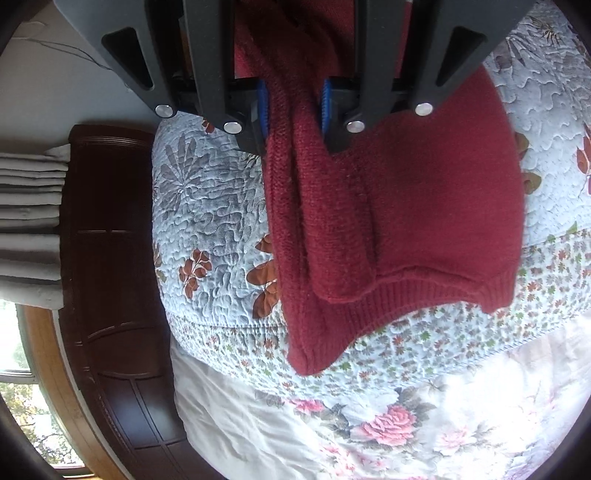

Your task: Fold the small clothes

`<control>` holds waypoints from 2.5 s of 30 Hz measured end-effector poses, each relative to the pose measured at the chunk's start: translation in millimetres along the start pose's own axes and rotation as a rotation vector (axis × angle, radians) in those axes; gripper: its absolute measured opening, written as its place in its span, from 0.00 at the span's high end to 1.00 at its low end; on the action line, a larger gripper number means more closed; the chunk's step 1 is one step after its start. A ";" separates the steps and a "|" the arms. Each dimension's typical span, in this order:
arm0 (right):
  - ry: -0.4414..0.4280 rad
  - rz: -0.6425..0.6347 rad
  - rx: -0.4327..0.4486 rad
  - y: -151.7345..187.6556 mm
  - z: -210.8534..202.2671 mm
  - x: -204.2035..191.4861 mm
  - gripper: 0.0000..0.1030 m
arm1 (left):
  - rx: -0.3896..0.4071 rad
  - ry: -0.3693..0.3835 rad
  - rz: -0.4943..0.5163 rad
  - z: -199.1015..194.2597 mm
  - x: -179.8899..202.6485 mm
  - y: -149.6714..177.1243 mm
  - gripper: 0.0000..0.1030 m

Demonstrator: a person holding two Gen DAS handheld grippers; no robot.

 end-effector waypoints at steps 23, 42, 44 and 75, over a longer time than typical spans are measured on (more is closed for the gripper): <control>-0.100 0.181 -0.016 8.2 10.6 4.6 0.83 | 0.012 -0.150 0.033 15.5 7.2 -1.0 0.80; -0.384 0.471 -0.120 68.3 -17.1 103.5 0.50 | 0.122 -0.049 0.155 1.0 46.4 33.3 0.19; -0.389 0.373 -0.133 61.6 -38.3 104.5 0.50 | 0.157 -0.036 0.184 -21.2 36.9 53.9 0.17; -0.377 0.116 -0.588 66.3 -3.8 135.6 0.93 | 0.144 0.278 0.118 -38.4 -33.0 166.8 0.17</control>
Point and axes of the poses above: each gripper's, at about its wrist camera, not at the fingertips, and z roughly the way its jaws point, x to its right, y to its underside, the point moved 8 cm from there along z, roughly the way its jaws point, and after that the axes turned 2 degrees about z, right-handed, at the moved point
